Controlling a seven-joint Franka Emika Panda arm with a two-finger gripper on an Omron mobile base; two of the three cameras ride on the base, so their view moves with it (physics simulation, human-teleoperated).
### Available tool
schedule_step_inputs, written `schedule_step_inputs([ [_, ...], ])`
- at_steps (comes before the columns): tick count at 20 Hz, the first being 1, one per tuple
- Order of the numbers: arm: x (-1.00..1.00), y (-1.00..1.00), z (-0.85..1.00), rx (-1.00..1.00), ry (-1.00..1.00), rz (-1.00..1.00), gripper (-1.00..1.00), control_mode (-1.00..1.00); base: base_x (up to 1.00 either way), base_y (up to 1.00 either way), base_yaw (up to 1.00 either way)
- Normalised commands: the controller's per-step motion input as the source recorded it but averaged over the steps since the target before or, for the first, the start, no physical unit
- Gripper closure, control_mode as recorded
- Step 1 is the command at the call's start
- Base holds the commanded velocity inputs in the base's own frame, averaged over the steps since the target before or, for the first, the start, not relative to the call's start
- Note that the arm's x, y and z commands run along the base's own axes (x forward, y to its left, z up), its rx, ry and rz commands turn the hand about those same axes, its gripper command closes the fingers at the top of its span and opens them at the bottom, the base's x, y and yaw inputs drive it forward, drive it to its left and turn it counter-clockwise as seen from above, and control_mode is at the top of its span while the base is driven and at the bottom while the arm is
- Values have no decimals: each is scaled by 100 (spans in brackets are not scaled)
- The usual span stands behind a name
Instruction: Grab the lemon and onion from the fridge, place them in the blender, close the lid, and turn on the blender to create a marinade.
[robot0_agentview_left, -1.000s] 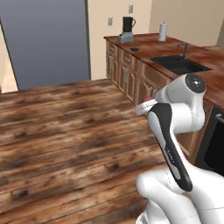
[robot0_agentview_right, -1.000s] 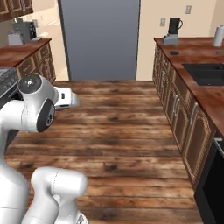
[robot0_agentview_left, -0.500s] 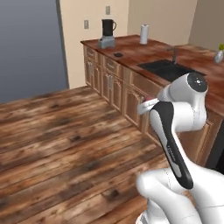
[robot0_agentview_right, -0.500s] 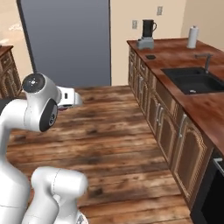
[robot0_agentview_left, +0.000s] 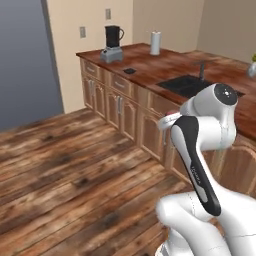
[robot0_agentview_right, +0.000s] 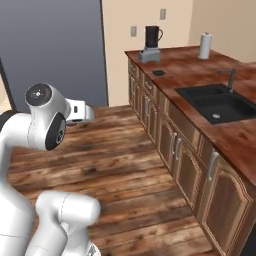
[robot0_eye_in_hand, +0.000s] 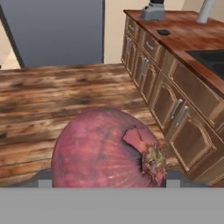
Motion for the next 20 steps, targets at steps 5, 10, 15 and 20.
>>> schedule_step_inputs([
  [5,0,0,0,0,0,0,100,100,100,21,-32],
  [10,0,0,0,0,0,0,100,100,100,26,-34],
  [15,0,0,0,0,0,0,100,100,100,32,-34],
  [20,0,0,0,0,0,0,100,100,100,36,-32],
])
